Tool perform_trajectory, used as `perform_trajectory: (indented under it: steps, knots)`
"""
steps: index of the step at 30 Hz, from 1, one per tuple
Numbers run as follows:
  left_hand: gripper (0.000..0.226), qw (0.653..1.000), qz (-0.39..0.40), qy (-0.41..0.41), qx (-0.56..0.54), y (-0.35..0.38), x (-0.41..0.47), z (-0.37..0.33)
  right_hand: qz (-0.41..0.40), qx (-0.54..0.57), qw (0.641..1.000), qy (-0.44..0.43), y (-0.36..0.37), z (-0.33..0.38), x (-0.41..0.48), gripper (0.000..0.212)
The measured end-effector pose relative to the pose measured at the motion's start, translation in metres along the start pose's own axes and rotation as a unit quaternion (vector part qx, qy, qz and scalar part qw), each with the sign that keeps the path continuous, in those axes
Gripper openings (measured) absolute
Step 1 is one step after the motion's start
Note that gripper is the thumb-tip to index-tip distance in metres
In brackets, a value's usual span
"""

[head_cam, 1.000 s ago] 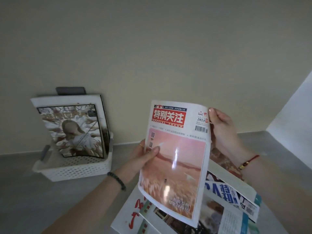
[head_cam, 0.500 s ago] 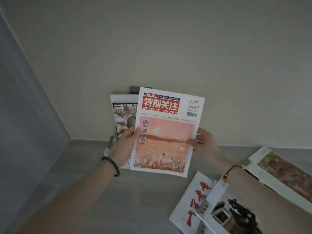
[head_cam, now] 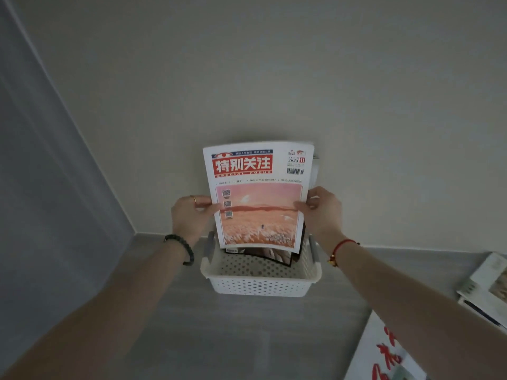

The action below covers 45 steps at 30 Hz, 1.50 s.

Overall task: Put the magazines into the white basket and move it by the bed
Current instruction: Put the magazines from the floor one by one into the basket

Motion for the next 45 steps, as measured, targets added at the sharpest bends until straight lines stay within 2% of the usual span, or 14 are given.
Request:
perform_trajectory:
  steps: [2,6,9,12,14,15,17,19,22,25,29,40,43,45]
  knots:
    - [0.006,1.000,0.006,-0.017,0.004,0.009,0.004,0.020,-0.007,-0.010,1.000,0.013,0.011,-0.015,0.002,0.010]
    - [0.014,0.998,0.032,-0.043,0.025,0.027,0.009,0.054,-0.007,-0.020,0.999,0.035,0.026,-0.045,0.003,0.010]
    - [0.013,0.998,0.025,-0.044,0.027,0.034,0.015,0.064,-0.014,0.010,0.998,0.059,0.031,-0.063,0.001,0.012]
    - [0.030,0.999,0.025,-0.045,-0.017,0.039,0.020,0.065,-0.036,0.032,0.996,0.069,0.032,-0.069,0.004,0.032]
    - [0.047,0.995,0.065,-0.040,-0.059,0.047,0.022,0.062,-0.035,0.019,0.998,0.054,0.032,-0.067,0.010,0.054]
    - [0.049,0.993,0.093,-0.033,-0.071,0.051,0.023,0.058,-0.021,0.021,0.998,0.049,0.033,-0.065,0.013,0.059]
    - [0.040,0.987,0.143,-0.030,-0.072,0.060,0.025,0.053,0.028,0.043,0.997,0.053,0.036,-0.061,0.021,0.055]
    - [0.036,0.984,0.161,-0.037,-0.066,0.064,0.027,0.049,0.062,0.058,0.995,0.059,0.037,-0.057,0.029,0.048]
    - [0.037,0.984,0.156,-0.043,-0.074,0.064,0.027,0.047,0.066,0.067,0.995,0.030,0.033,-0.053,0.033,0.035]
    - [0.037,0.986,0.146,-0.020,-0.074,0.058,0.027,0.042,0.057,0.076,0.995,-0.019,0.030,-0.045,0.030,0.031]
    - [0.037,0.986,0.147,-0.007,-0.077,0.053,0.034,0.037,0.040,0.095,0.994,-0.044,0.030,-0.038,0.034,0.023]
    - [0.037,0.981,0.188,-0.035,0.028,0.064,0.031,0.049,0.132,-0.014,0.991,0.016,0.039,-0.066,0.034,0.026]
    - [0.039,0.988,0.147,-0.051,-0.001,0.057,0.021,0.051,0.151,-0.036,0.988,0.026,0.028,-0.063,0.031,0.039]
    - [0.056,0.992,0.093,-0.084,-0.026,0.048,0.013,0.054,0.137,-0.033,0.989,0.033,0.009,-0.060,0.026,0.051]
Point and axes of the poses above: each hand's wrist, its own x-axis towards the middle knuckle, its own y-axis out of the palm, z = x × y, the point moved 5 cm from there along x, towards the middle knuckle, and after that the axes turned 1 degree about y, right-handed, at the moved point
